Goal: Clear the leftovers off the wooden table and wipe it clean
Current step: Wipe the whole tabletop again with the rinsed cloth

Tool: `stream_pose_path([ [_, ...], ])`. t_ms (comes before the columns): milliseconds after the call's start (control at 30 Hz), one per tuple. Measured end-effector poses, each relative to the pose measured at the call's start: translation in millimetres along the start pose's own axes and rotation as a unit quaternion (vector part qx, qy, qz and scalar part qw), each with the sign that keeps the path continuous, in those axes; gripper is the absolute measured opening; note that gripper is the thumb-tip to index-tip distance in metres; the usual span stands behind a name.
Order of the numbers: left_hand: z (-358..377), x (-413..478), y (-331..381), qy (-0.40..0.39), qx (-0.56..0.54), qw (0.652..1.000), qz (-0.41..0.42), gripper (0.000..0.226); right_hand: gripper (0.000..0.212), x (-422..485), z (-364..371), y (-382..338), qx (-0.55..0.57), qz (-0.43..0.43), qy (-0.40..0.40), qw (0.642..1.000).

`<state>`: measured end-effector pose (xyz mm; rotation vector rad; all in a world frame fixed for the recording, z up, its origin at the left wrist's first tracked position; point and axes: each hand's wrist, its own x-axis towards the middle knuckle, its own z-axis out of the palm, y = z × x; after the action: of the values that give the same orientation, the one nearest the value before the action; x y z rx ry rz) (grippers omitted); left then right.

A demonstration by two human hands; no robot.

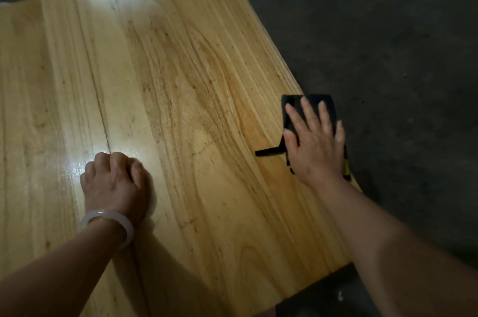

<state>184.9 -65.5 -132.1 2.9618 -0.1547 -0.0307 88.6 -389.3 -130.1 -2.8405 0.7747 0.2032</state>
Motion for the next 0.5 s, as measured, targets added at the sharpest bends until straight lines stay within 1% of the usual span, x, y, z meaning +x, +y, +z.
stream_pose_path([
  [133,0.5,-0.8,3.1,0.007,0.004,1.0,0.001,0.038,0.054,-34.3,5.4,16.2,0.014,0.051,0.021,0.998],
  [233,-0.2,-1.7,3.3,0.003,0.009,1.0,-0.001,0.039,0.056,-60.5,14.0,20.1,0.008,0.049,0.029,0.998],
  [367,1.1,-0.9,5.4,0.004,0.01,1.0,-0.005,0.04,0.054,-71.8,20.3,20.1,-0.001,0.007,0.041,0.999],
  [500,1.5,1.1,5.7,0.005,0.008,1.0,-0.008,0.037,0.054,-63.7,15.8,26.0,-0.007,-0.092,0.025,0.995],
])
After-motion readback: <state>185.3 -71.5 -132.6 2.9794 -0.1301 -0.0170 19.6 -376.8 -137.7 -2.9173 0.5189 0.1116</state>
